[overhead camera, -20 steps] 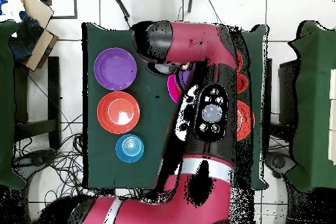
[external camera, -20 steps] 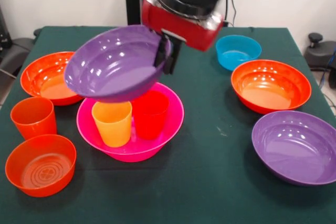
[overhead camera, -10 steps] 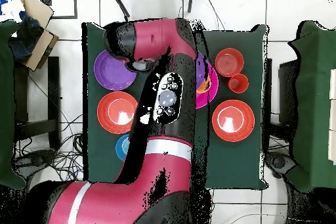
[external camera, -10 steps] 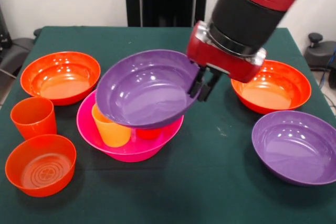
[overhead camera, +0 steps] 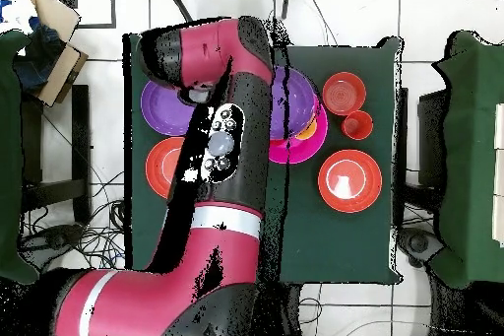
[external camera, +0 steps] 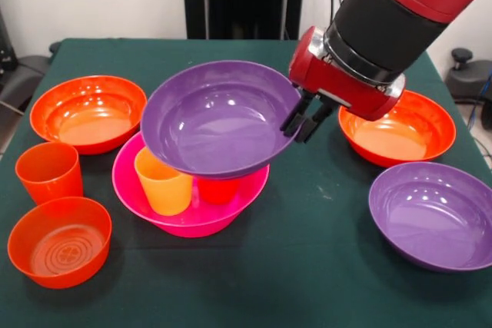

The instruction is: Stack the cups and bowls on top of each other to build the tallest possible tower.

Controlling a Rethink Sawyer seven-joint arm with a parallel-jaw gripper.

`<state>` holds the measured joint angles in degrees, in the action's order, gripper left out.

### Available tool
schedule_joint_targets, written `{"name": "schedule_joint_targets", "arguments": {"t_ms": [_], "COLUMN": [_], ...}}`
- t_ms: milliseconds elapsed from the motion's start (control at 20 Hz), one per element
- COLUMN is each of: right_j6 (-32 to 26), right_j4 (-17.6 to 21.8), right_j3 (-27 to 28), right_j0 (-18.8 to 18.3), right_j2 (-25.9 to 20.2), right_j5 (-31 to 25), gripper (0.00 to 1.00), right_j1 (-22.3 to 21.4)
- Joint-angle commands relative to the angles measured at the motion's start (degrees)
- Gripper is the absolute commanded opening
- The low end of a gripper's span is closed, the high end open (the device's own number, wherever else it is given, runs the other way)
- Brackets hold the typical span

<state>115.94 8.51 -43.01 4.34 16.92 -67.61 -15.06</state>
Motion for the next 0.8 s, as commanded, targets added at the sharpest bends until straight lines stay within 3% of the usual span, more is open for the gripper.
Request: {"name": "schedule_joint_targets", "arguments": {"t_ms": [50, 500, 800], "right_j6": [12.16, 13.01, 13.46], "right_j4": [1.43, 1.59, 0.61], "right_j3": [3.93, 4.66, 2.62], "right_j0": [1.7, 5.32, 6.1], "right_j2": [1.61, 9.13, 11.07], "right_j5": [-4.49, -10.04, -8.15], "gripper": [0.0, 0.0, 0.0], "right_j1": [2.08, 1.79, 1.69]}}
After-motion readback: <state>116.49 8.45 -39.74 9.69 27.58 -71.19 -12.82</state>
